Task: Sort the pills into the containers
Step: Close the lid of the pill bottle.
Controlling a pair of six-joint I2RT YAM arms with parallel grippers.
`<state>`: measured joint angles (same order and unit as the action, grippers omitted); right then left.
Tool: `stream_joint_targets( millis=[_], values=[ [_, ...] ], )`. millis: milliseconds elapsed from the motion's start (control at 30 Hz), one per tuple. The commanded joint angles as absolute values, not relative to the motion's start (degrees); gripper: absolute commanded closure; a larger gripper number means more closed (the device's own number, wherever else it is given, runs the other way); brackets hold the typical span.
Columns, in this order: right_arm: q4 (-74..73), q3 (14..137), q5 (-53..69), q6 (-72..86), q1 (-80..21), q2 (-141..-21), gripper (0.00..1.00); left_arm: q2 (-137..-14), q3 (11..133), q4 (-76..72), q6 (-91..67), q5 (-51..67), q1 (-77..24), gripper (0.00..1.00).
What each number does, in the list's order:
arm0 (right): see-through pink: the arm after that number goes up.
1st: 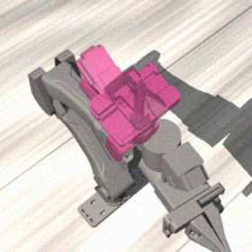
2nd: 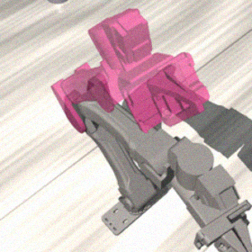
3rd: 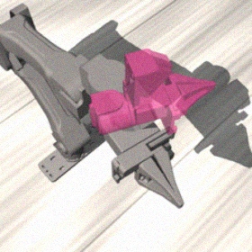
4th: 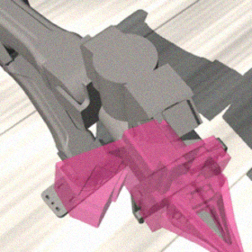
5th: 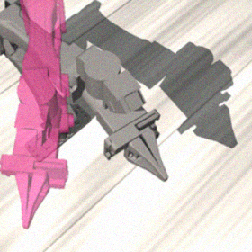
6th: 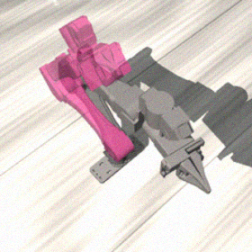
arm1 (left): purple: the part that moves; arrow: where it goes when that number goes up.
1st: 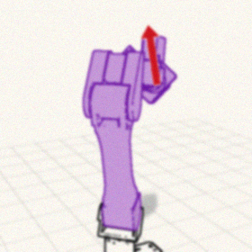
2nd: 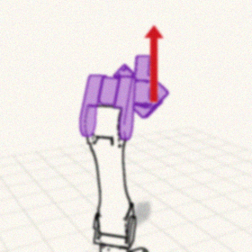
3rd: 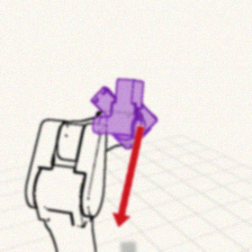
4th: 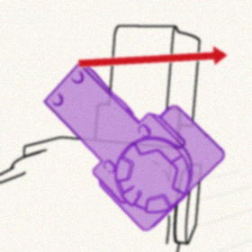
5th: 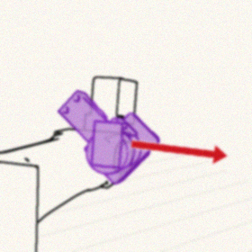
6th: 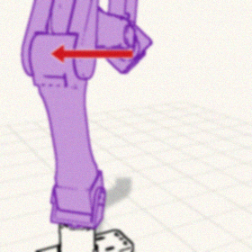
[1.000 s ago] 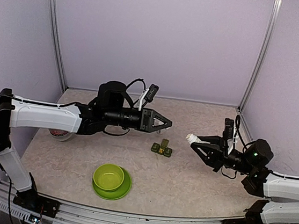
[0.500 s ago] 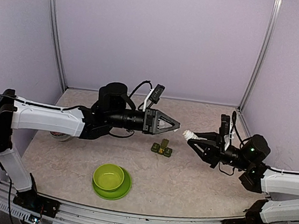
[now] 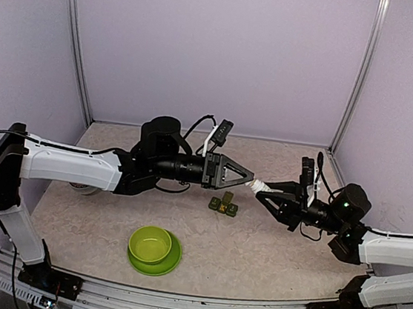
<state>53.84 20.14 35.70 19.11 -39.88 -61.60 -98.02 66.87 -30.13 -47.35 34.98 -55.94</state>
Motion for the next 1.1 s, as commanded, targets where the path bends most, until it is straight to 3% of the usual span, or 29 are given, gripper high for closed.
stream_joint_targets(
  millis=[0,733,1067],
  values=[
    [54.8,22.1,35.9,18.6,-40.6,-61.7,0.97,-98.6,68.1,-33.4,-48.3,35.6,-56.2,0.76],
    [54.9,23.1,35.0,18.3,-41.3,-63.7,0.97,-99.7,68.5,-32.8,-48.4,35.2,-57.0,0.75],
    [45.8,26.2,23.1,10.3,-44.7,-63.3,0.99,-98.1,68.3,-25.9,-49.4,28.3,-57.6,0.76]
  ],
)
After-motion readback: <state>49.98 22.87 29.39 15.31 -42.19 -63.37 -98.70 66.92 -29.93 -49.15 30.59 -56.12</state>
